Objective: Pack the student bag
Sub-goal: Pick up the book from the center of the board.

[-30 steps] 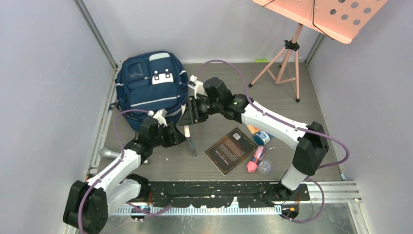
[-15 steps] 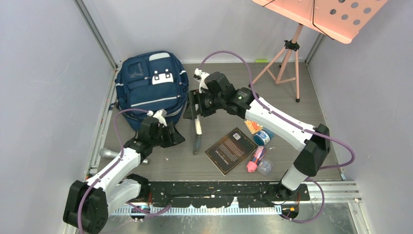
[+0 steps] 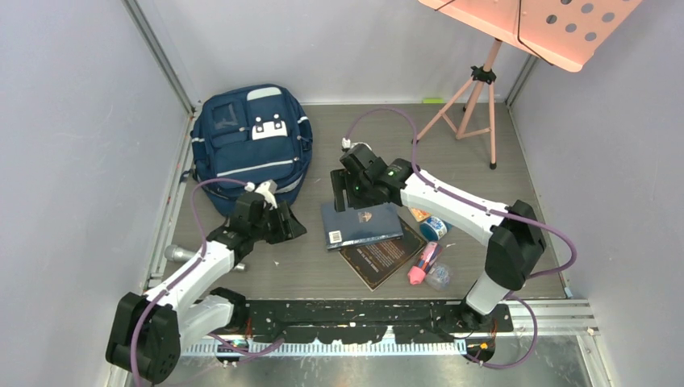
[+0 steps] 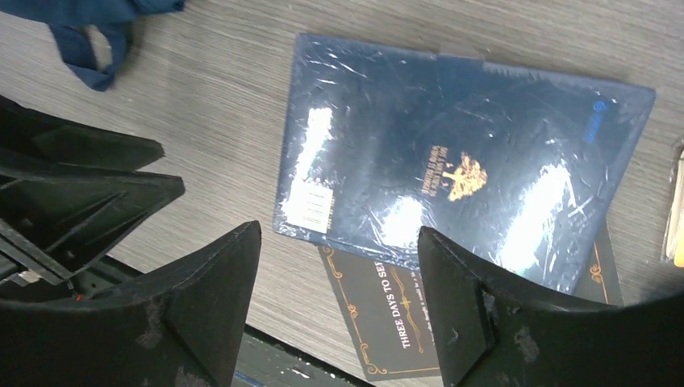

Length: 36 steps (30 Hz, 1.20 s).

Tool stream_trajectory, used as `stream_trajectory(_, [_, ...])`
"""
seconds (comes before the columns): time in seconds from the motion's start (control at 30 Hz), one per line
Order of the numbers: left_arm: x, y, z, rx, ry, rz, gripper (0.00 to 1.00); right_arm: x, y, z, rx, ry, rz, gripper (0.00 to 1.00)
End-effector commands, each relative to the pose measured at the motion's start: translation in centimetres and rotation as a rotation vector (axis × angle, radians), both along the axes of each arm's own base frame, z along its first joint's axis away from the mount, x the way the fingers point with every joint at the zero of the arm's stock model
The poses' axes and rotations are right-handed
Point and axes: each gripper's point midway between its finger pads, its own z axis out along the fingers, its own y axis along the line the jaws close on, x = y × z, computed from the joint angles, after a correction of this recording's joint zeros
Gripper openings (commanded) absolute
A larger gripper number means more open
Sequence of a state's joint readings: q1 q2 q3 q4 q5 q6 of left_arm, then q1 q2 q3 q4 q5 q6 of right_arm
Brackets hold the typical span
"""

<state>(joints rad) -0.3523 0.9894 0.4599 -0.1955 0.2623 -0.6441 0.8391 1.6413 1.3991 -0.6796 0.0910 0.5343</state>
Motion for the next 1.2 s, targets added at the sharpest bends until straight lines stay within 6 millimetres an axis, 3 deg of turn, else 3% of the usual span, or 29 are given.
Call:
stream_trajectory(0.0, [1.1, -1.1, 1.2, -0.045, -0.045, -0.028, 0.52, 2.1, -1.5, 1.3, 0.029, -0.062, -0.095, 0.78])
stream_trajectory(0.2, [1.8, -2.5, 1.6, -0.114, -0.053, -0.05, 0.61, 2.8, -7.0, -2.2, 0.087, 0.059, -0.16, 0.82])
stream_trajectory(0.23, [1.9, -2.7, 1.3, -0.12, -0.037, -0.053, 0.62, 3.4, -8.7, -3.2, 0.1, 0.074, -0.183, 0.82])
stream_trajectory(0.27, [2.1, -3.0, 1.2, -0.132, -0.035, -0.059, 0.64, 3.4, -8.4, -3.3, 0.151, 0.09, -0.155, 0.82])
stream_trajectory(0.3, [2.2, -3.2, 0.9, -0.142, -0.029, -0.063, 0.65, 3.6, -9.7, -4.4, 0.154, 0.111, -0.161, 0.82])
stream_trajectory(0.33, [2.4, -3.5, 0.7, -0.152, -0.023, -0.066, 0.66, 3.7, -9.6, -4.5, 0.191, 0.125, -0.137, 0.82])
stream_trajectory(0.43, [2.7, -4.3, -0.4, -0.189, 0.018, -0.075, 0.68, 5.0, -11.4, -6.3, 0.219, 0.158, -0.136, 0.82])
stream_trajectory(0.53, [3.0, -5.4, -1.5, -0.236, 0.054, -0.083, 0.68, 6.4, -11.7, -7.0, 0.267, 0.183, -0.115, 0.81])
stream_trajectory(0.57, [3.0, -5.7, -1.9, -0.245, 0.066, -0.085, 0.68, 6.8, -12.3, -8.4, 0.265, 0.216, -0.128, 0.81])
stream_trajectory(0.67, [3.1, -6.5, -3.0, -0.256, 0.096, -0.101, 0.67, 7.3, -11.7, -8.7, 0.35, 0.265, -0.085, 0.77])
stream_trajectory(0.87, [3.0, -7.1, -4.6, -0.261, 0.134, -0.112, 0.62, 6.0, -11.0, -10.6, 0.398, 0.362, -0.046, 0.75])
stream_trajectory(1.07, [2.7, -8.6, -5.4, -0.309, 0.168, -0.153, 0.42, 4.7, -9.0, -11.1, 0.498, 0.437, 0.007, 0.74])
stream_trajectory(1.17, [2.7, -8.8, -5.8, -0.308, 0.181, -0.156, 0.37, 4.5, -7.3, -10.6, 0.569, 0.459, 0.04, 0.72])
